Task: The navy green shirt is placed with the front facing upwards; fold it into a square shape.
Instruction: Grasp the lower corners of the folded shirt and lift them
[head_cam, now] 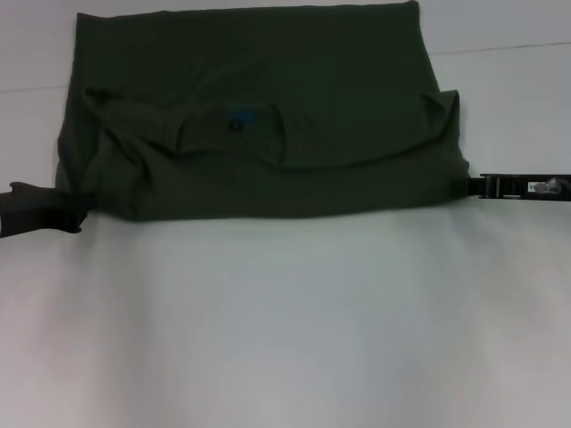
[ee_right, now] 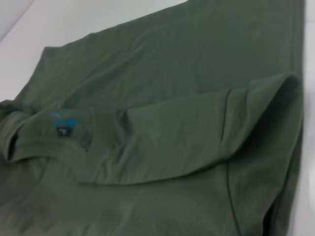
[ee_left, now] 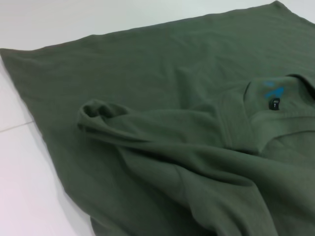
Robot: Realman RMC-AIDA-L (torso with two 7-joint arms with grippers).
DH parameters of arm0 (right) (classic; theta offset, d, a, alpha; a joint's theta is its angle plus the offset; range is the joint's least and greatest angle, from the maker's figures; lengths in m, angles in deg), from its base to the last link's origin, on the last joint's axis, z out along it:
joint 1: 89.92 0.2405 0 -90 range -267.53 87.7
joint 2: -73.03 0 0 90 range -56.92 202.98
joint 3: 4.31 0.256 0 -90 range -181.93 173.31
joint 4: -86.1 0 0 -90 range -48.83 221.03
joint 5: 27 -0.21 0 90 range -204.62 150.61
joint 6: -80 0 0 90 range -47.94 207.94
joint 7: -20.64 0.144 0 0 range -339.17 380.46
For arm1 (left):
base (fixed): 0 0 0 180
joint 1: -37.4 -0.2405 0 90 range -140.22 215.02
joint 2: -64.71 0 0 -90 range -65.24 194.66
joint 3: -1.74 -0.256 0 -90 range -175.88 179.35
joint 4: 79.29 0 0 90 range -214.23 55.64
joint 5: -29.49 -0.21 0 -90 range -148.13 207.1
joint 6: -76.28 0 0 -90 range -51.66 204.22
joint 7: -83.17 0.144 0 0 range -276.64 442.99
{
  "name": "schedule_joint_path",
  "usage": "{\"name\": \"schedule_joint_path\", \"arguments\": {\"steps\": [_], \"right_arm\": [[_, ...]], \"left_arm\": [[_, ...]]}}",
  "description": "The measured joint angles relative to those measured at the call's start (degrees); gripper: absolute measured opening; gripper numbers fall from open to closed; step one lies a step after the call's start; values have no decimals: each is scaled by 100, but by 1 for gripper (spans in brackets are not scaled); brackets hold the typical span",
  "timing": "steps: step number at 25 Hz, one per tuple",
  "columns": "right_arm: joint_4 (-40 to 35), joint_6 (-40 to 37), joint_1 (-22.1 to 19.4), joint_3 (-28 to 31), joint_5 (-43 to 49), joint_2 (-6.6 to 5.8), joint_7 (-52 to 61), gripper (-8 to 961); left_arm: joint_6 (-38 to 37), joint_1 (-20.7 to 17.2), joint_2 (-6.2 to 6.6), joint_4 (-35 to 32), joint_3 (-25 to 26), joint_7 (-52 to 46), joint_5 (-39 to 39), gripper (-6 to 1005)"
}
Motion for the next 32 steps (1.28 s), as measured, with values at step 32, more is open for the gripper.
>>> {"name": "schedule_joint_path", "arguments": {"steps": [32], "right_arm": [[-170,-2195,-921,305,-88,-382,-1008,75]], "left_arm": [[-2781,-1077,-45,-1143,761,356,348,48]]}}
